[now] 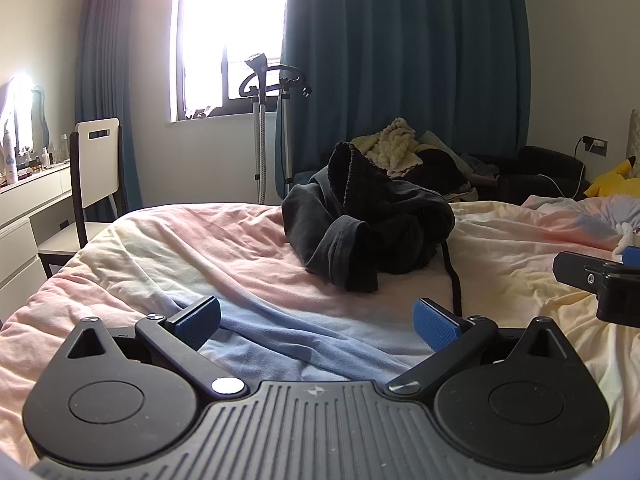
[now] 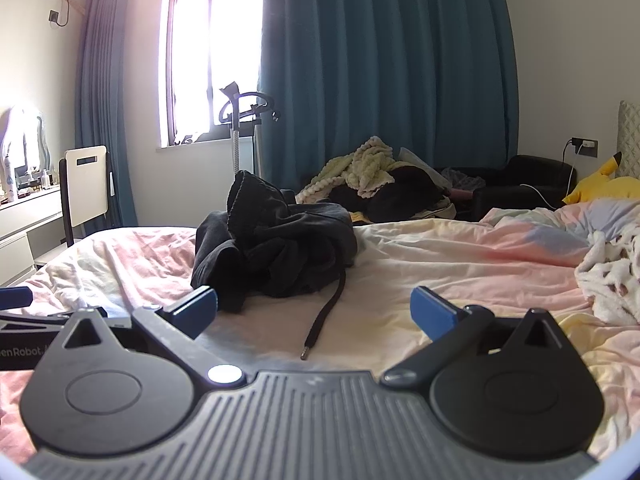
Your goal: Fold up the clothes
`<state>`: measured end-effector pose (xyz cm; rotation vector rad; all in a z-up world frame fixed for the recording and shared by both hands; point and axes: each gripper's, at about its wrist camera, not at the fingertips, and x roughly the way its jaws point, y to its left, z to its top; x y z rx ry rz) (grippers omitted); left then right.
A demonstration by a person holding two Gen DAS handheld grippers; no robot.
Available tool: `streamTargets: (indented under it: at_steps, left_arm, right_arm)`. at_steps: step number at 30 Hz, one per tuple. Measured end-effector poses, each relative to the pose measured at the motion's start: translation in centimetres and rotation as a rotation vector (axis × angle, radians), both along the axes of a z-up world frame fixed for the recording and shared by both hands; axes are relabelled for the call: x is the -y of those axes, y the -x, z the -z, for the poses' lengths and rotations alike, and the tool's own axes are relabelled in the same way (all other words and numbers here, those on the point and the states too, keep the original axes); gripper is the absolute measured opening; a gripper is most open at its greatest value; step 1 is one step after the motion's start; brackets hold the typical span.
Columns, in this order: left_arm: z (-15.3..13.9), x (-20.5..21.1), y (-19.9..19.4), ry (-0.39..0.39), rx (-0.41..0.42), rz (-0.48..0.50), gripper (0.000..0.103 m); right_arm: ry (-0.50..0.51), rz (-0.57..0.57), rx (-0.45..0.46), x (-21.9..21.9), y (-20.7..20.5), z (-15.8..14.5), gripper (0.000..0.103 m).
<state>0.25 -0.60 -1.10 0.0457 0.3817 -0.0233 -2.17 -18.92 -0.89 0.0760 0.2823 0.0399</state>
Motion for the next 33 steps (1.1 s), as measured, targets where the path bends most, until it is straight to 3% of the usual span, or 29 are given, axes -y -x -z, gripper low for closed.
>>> streamTargets:
  at_steps: [33]
  left_arm:
    - [-0.07,-0.32,-0.31,0.002,-0.003,-0.005,0.103]
  right_arm:
    - [-0.023,0.009,0.013,0.15,0.2,0.23,0.103]
